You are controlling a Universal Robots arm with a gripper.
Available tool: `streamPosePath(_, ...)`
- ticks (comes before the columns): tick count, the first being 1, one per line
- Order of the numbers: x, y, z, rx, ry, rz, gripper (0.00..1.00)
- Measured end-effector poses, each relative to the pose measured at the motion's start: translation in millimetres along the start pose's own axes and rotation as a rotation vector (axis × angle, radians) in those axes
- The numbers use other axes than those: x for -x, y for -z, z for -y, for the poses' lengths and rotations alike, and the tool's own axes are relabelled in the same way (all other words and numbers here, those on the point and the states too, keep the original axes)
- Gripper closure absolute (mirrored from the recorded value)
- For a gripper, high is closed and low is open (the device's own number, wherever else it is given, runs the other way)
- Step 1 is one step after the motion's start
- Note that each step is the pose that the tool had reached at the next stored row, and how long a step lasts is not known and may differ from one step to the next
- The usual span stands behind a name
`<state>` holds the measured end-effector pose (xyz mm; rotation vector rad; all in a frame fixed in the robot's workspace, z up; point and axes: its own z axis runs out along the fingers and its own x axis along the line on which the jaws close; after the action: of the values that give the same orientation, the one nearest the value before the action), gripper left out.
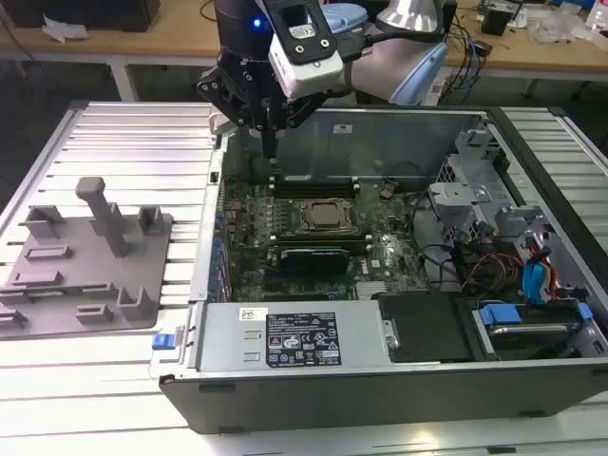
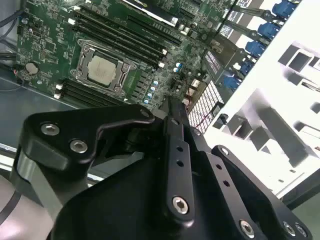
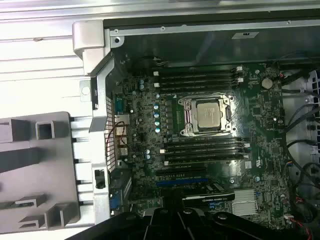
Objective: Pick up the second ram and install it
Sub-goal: 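Reach for the second ram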
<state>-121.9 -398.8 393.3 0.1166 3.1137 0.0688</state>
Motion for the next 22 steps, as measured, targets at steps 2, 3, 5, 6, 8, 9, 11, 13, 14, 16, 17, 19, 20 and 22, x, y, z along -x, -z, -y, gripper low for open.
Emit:
streamPosePath(2, 0.0, 0.0, 0.0, 0.0, 0.0, 0.0, 0.92)
streamPosePath(3, 0.0, 0.0, 0.0, 0.0, 0.0, 0.0, 0.92)
streamPosePath(5, 0.0, 0.0, 0.0, 0.0, 0.0, 0.0, 0.92)
streamPosePath(6, 0.0, 0.0, 0.0, 0.0, 0.0, 0.0, 0.92)
streamPosePath(8, -0.8, 0.0, 0.1, 0.0001, 0.0, 0.0, 0.92)
streamPosePath(9, -2.3, 0.1, 0.2, 0.0, 0.0, 0.0, 0.92)
streamPosePath(11, -7.6, 0.2, 0.6, 0.0, 0.0, 0.0001, 0.92)
streamPosePath(13, -16.7, 0.4, 1.3, 0.0001, 0.0, 0.0, 0.92)
streamPosePath(14, -18.1, 0.4, 1.3, 0.0001, 0.0, 0.0001, 0.92)
streamPosePath(16, -20.5, 0.5, 1.5, 0.0001, 0.0, 0.0001, 0.92)
streamPosePath(17, -21.8, 0.5, 1.6, 0.0001, 0.0, 0.0001, 0.92)
streamPosePath(19, -25.6, 0.5, 1.9, 0.0, 0.0, 0.0, 0.92)
streamPosePath(20, -29.4, 0.5, 2.2, 0.0, 0.0, 0.0001, 0.92)
streamPosePath(22, -37.0, 0.6, 2.8, 0.0, 0.0, 0.0001, 0.92)
